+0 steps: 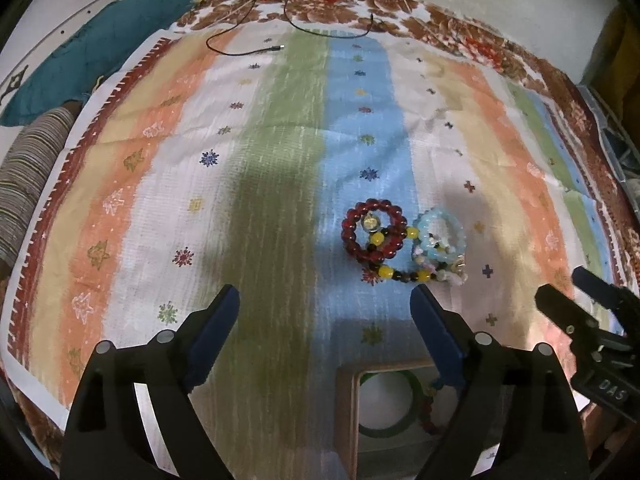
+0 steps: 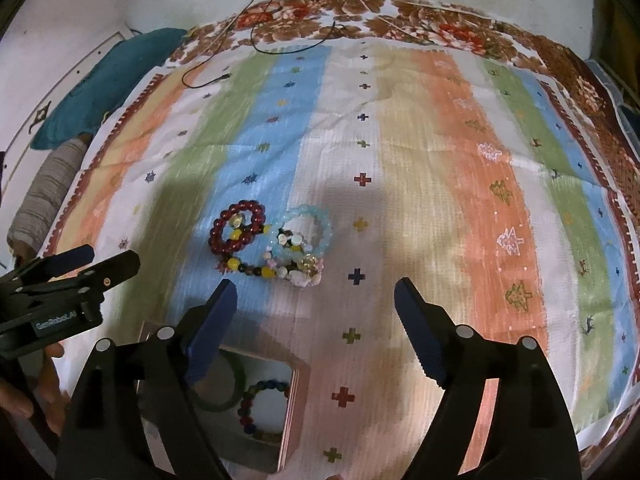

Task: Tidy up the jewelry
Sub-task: 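Move both tools back over the remaining bracelets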

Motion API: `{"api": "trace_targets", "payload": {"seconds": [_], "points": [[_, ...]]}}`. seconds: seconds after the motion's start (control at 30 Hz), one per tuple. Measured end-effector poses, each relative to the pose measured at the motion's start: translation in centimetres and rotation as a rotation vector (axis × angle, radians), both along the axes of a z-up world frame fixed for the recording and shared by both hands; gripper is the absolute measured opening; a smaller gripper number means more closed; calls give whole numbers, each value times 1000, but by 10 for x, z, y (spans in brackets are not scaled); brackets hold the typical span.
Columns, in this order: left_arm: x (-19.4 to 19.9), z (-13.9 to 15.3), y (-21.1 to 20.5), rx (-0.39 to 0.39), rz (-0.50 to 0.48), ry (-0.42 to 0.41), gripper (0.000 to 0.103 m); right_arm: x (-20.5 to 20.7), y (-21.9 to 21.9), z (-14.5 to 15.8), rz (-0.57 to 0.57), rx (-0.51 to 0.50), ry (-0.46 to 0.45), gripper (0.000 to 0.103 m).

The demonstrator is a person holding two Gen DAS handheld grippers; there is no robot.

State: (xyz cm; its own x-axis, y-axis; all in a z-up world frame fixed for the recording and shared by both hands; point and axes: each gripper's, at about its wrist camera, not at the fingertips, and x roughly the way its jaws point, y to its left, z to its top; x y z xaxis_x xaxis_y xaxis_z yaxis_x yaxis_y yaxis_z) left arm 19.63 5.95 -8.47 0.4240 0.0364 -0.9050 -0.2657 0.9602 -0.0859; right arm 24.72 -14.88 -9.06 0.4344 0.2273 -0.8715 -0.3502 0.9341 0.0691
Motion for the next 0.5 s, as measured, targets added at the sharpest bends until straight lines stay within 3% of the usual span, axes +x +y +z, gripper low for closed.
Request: {"api": "trace_targets", "payload": {"seconds": [0.5], "points": [[29,-18,-2,10,-36,14,90,28,14,-20,-5,-51,11,83]]}}
